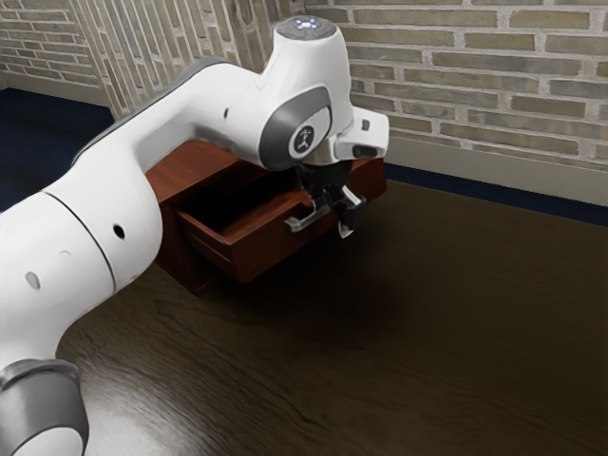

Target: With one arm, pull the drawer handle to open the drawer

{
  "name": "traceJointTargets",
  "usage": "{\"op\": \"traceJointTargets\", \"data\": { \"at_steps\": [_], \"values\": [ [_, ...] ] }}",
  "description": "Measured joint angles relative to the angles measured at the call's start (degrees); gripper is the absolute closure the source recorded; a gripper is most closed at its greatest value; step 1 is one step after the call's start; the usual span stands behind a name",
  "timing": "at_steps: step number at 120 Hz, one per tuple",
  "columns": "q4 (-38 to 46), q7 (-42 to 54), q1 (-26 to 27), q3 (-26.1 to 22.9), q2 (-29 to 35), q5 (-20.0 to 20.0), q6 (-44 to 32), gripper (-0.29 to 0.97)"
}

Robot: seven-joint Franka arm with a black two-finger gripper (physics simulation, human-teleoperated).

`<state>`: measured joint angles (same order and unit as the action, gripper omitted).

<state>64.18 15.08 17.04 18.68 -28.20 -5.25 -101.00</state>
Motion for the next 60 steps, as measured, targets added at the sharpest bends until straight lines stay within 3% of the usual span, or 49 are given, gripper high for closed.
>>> {"op": "traceJointTargets", "data": {
  "at_steps": [36, 60],
  "values": [
    [-0.8, 1.02, 8.0, 2.36, 2.88, -6.91, 1.09, 0.1],
    [-0.69, 2.13, 7.73, 0.94, 9.19, -1.83, 5.43, 0.04]
  ]
}}
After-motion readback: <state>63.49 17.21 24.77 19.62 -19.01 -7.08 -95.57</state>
